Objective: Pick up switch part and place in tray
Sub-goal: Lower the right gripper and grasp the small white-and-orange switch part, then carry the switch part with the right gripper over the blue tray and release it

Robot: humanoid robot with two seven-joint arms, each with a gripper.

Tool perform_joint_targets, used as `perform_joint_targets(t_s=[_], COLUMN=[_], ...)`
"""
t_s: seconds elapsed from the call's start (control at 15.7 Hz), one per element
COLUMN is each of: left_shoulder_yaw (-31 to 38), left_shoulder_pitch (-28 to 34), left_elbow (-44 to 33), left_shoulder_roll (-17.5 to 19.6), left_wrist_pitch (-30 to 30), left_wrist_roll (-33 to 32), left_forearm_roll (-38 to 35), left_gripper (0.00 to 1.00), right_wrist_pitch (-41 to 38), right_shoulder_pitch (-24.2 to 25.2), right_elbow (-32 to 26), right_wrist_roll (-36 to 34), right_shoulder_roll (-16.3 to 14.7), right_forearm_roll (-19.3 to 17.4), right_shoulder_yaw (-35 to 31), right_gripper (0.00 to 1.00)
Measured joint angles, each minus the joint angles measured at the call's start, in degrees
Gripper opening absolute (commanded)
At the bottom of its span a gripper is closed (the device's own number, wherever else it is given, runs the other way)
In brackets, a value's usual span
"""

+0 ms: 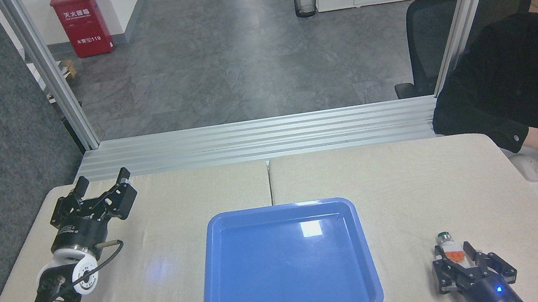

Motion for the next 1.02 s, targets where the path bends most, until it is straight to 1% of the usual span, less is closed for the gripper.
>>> perform_joint_targets(t_s=[0.13,0.19,0.38,0.51,0.64,0.76,0.89,1.02], left_shoulder_yaw=[0.0,0.0,0.0,0.0,0.0,0.0,0.0,0.0], left_shoulder_pitch=[0.0,0.0,0.0,0.0,0.0,0.0,0.0,0.0], left_elbow=[0.0,0.0,0.0,0.0,0.0,0.0,0.0,0.0], left_shoulder_roll=[0.0,0.0,0.0,0.0,0.0,0.0,0.0,0.0], left_wrist_pitch=[0.0,0.0,0.0,0.0,0.0,0.0,0.0,0.0], left_wrist_roll=[0.0,0.0,0.0,0.0,0.0,0.0,0.0,0.0], left_forearm_roll=[0.0,0.0,0.0,0.0,0.0,0.0,0.0,0.0], left_gripper=[1.0,1.0,1.0,1.0,1.0,1.0,1.0,1.0], right_wrist_pitch=[0.3,0.9,3.4,3.6,0.6,-6.1,-12.3,-15.6], right_shoulder_pitch=[-0.1,-0.9,-5.0,-8.3,-10.7,-11.7,-11.6,-11.5], right_elbow=[0.5,0.6,-1.4,-3.6,-5.3,-6.3,-6.4,-5.4], right_wrist_roll=[-0.3,-0.3,-0.2,0.0,0.2,0.2,0.3,2.1], right_shoulder_roll=[0.1,0.1,0.4,1.3,3.1,4.7,5.9,6.5], right_forearm_roll=[-0.5,-1.2,-5.4,-7.4,-8.4,-7.8,-5.3,-2.3], right_shoulder_yaw=[-0.1,-0.2,0.1,2.0,4.9,7.9,10.5,12.5], right_gripper=[0.0,0.0,0.0,0.0,0.0,0.0,0.0,0.0])
